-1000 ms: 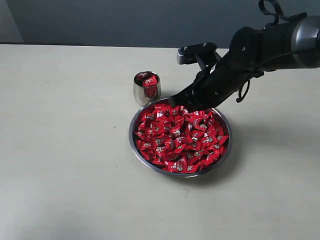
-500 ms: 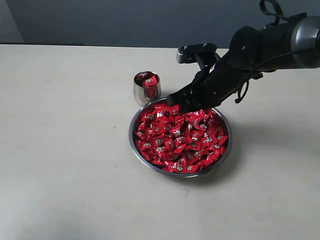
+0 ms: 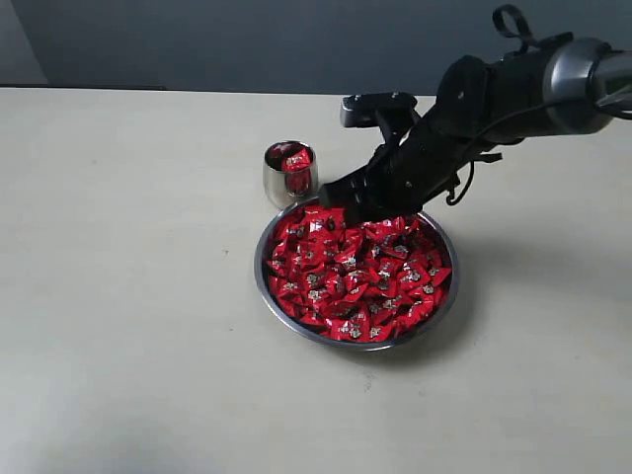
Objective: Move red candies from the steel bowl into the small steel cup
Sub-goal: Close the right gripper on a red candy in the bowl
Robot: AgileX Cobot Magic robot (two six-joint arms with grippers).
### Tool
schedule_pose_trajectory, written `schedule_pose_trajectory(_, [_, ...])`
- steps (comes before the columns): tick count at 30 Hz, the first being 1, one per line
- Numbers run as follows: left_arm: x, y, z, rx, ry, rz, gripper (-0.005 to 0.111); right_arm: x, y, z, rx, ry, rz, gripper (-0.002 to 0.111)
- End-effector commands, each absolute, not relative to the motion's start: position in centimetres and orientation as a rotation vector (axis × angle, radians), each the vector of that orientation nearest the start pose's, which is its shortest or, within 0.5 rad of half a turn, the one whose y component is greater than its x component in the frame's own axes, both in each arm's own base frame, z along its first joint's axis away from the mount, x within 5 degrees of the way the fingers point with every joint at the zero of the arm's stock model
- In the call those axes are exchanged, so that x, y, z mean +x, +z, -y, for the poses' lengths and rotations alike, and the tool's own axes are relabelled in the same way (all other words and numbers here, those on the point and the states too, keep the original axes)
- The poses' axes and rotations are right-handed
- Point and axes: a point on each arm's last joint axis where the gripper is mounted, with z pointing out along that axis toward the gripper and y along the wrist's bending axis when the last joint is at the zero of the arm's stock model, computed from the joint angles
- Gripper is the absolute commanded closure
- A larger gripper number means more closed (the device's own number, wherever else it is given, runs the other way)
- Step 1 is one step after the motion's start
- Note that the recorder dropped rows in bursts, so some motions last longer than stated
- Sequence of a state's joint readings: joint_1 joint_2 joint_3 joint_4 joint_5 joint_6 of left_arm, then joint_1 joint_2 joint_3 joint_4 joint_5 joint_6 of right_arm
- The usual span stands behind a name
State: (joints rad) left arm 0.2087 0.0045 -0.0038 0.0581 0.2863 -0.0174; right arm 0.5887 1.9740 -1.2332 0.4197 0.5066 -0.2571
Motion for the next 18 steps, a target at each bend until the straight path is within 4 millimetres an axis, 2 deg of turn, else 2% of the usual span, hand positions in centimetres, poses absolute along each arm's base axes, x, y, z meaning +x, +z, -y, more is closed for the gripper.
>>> schedule_pose_trajectory(1, [5.32,18.75,-1.26,-0.156,0.193,-1.765,0.106,32.13,14.5,-23.68,-0.723,0.47,-2.686,0.071])
schedule_pose_trajectory(12, [5.32,18.75,-1.26,-0.156,0.193,-1.765,0.106,32.06,14.31,-23.62,-0.733,0.464,-2.694,0.072])
schedule_pose_trajectory(14, [5.32,18.75,-1.26,-0.156,0.193,-1.765,0.106,32.06,14.31,-23.62,-0.733,0.464,-2.694,0.078])
schedule_pose_trajectory(18, [5.32,18.75,-1.26,-0.156,0.193,-1.765,0.106,32.09,14.33,-23.63,-0.731,0.463,-2.69,0.099])
